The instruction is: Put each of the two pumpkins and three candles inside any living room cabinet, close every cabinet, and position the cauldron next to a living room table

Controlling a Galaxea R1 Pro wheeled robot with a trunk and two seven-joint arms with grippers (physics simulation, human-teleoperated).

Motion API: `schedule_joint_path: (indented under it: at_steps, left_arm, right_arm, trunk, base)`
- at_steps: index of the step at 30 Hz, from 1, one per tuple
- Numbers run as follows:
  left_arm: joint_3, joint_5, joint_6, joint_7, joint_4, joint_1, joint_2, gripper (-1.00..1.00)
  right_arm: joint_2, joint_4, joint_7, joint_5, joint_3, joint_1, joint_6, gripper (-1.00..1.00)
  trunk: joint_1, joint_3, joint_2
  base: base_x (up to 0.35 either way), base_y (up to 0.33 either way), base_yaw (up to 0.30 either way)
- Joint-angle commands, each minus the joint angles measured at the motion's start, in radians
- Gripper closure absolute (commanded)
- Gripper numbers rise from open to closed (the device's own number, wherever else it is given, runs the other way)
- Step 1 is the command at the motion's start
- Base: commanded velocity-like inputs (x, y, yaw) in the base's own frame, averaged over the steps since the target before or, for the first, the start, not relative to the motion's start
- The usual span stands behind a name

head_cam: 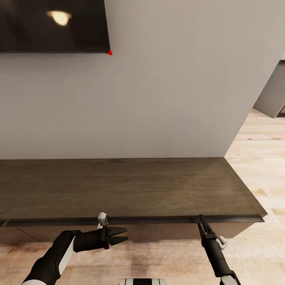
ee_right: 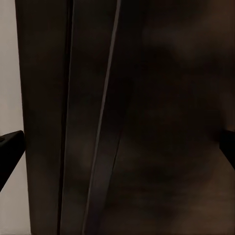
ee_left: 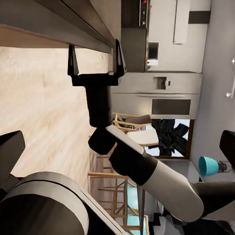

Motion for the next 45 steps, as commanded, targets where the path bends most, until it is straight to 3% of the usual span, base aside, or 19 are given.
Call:
schedule_joint_path:
  at_steps: [1,11,12,28,34,45]
  left_arm:
    - [0.0,0.002,0.01,-0.002,0.0,0.0,0.0,-1.0]
    - [0.0,0.003,0.01,-0.002,0.001,0.0,0.0,-1.0]
    - [0.0,0.003,0.01,-0.002,0.001,0.0,0.0,-1.0]
    - [0.0,0.003,0.01,-0.002,0.001,0.0,0.002,-1.0]
    - [0.0,0.005,0.01,-0.002,0.001,-0.001,0.003,-1.0]
    - [0.0,0.005,0.01,-0.002,0.001,0.0,0.002,-1.0]
  right_arm:
    - [0.0,0.001,0.0,-0.007,0.001,-0.007,0.003,-1.0]
    - [0.0,-0.001,-0.001,-0.005,0.002,-0.007,0.006,-1.0]
    - [0.0,-0.002,-0.001,-0.005,0.002,-0.007,0.007,1.0]
    - [0.002,-0.004,-0.002,-0.005,0.002,-0.007,0.01,1.0]
    - [0.019,-0.004,-0.004,-0.005,0.002,-0.007,0.01,1.0]
    - [0.021,-0.003,-0.004,-0.005,0.002,-0.007,0.01,1.0]
  trunk:
    - [0.0,-0.001,0.0]
    - [0.0,-0.001,0.0]
    - [0.0,-0.001,0.0]
    - [0.0,-0.001,0.0]
    - [0.0,-0.001,0.0]
    - [0.0,-0.001,0.0]
  base:
    - [0.0,0.0,0.0]
    - [0.0,0.0,0.0]
    - [0.0,0.0,0.0]
    - [-0.029,0.0,0.0]
    - [-0.054,0.0,0.0]
    - [-0.002,0.0,0.0]
